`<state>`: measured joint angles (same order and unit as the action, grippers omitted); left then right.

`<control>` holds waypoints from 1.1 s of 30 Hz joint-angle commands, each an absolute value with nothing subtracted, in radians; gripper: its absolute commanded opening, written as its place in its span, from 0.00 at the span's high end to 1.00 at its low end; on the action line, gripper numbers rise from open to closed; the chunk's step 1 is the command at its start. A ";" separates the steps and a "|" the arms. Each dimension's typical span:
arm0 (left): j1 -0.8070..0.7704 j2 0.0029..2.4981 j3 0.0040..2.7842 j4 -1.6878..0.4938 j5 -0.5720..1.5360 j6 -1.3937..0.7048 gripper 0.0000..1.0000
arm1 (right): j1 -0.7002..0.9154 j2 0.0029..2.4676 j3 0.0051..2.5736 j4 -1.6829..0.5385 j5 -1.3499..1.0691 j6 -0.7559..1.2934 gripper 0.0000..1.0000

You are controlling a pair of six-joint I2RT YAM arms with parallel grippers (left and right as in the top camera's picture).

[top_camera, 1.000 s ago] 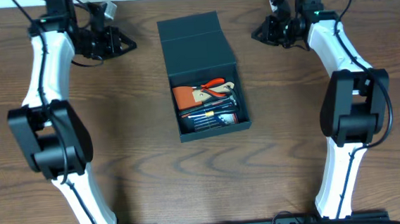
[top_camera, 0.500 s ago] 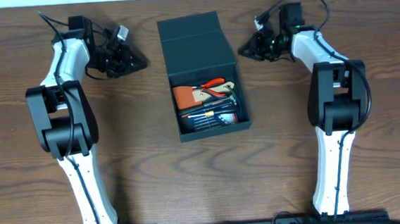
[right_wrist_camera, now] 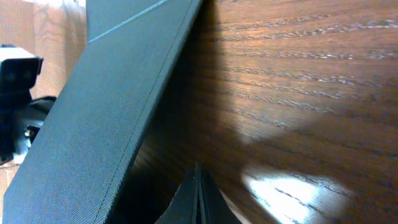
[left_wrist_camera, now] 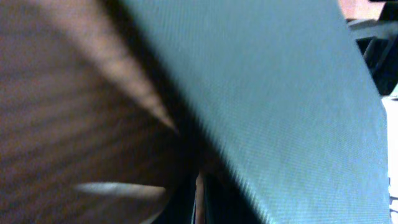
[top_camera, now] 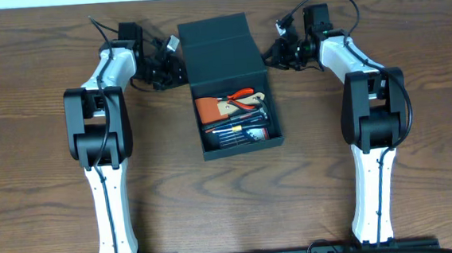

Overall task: Pack container
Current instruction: 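Push the box lid forward with both grippers to start closing it, then press the lid down onto the box with both grippers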

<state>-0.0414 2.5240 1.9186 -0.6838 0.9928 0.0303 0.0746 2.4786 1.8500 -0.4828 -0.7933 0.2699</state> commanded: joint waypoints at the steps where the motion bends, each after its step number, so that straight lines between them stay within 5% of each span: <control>1: -0.033 2.574 1.917 -0.620 1.002 -0.036 0.94 | 0.095 2.489 1.847 -0.471 -0.824 0.226 0.99; 19: -0.046 2.567 1.917 -0.092 1.255 -0.268 0.94 | 0.071 2.489 1.848 -0.038 -1.010 0.416 0.99; 33: -0.099 2.299 1.917 -0.093 1.060 -0.259 0.94 | 0.080 2.383 1.848 -0.023 -0.997 0.432 0.98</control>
<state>-0.0868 2.4329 1.9045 -0.0875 1.1130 -0.2802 0.0696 2.4706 1.8484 -0.0147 -0.9947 0.4191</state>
